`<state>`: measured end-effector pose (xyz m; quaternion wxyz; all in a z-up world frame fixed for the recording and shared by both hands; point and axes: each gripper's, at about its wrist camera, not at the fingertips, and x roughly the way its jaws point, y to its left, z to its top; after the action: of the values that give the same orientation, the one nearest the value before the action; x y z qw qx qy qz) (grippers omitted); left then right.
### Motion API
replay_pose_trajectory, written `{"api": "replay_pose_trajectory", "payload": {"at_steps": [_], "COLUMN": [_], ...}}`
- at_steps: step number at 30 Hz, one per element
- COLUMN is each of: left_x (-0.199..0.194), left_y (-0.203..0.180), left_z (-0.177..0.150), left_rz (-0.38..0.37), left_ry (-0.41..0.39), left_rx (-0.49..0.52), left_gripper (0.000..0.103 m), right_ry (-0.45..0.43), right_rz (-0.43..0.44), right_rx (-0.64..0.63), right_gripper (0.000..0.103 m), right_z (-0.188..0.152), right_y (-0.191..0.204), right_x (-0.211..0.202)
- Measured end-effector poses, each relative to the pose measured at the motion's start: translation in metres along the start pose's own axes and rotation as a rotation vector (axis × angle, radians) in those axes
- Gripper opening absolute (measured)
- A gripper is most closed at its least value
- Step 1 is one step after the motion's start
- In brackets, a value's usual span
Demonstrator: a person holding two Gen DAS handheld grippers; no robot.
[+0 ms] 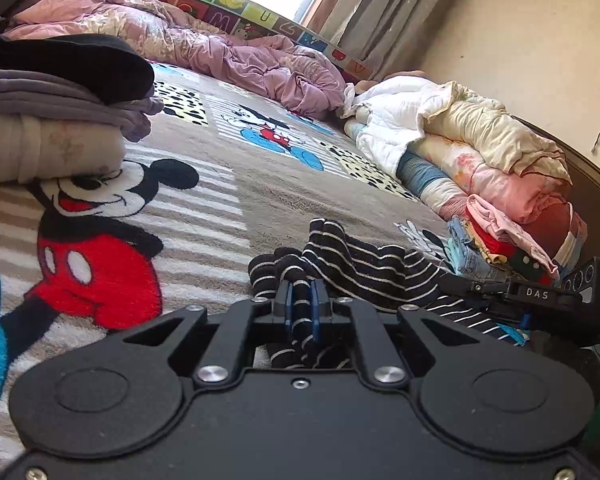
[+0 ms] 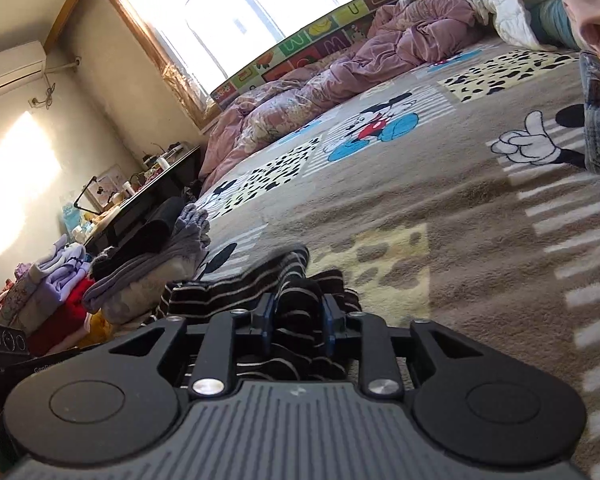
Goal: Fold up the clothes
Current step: 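Press the folded striped bundle flat with both grippers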
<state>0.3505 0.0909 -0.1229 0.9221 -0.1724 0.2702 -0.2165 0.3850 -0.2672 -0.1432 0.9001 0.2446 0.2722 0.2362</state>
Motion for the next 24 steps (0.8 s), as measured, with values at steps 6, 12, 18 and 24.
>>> {"api": "replay_pose_trajectory", "payload": {"at_steps": [6, 12, 18, 24], "left_x": [-0.012, -0.025, -0.043, -0.020], "left_y": [0.001, -0.018, -0.045, -0.049], "left_z": [0.004, 0.009, 0.000, -0.018], "left_rz": [0.027, -0.083, -0.241, -0.178], "left_ry": [-0.041, -0.035, 0.044, 0.110], "left_rx": [-0.002, 0.153, 0.385, 0.452], "left_gripper": [0.020, 0.023, 0.031, 0.038], "right_ry": [-0.047, -0.089, -0.038, 0.043], "right_rz": [-0.036, 0.009, 0.165, 0.180], "right_rx": [-0.004, -0.126, -0.346, -0.500], "right_gripper": [0.037, 0.037, 0.041, 0.040], "right_z": [0.004, 0.012, 0.005, -0.015], "right_y": [-0.003, 0.011, 0.041, 0.064], "right_x": [-0.010, -0.027, -0.047, -0.043]}}
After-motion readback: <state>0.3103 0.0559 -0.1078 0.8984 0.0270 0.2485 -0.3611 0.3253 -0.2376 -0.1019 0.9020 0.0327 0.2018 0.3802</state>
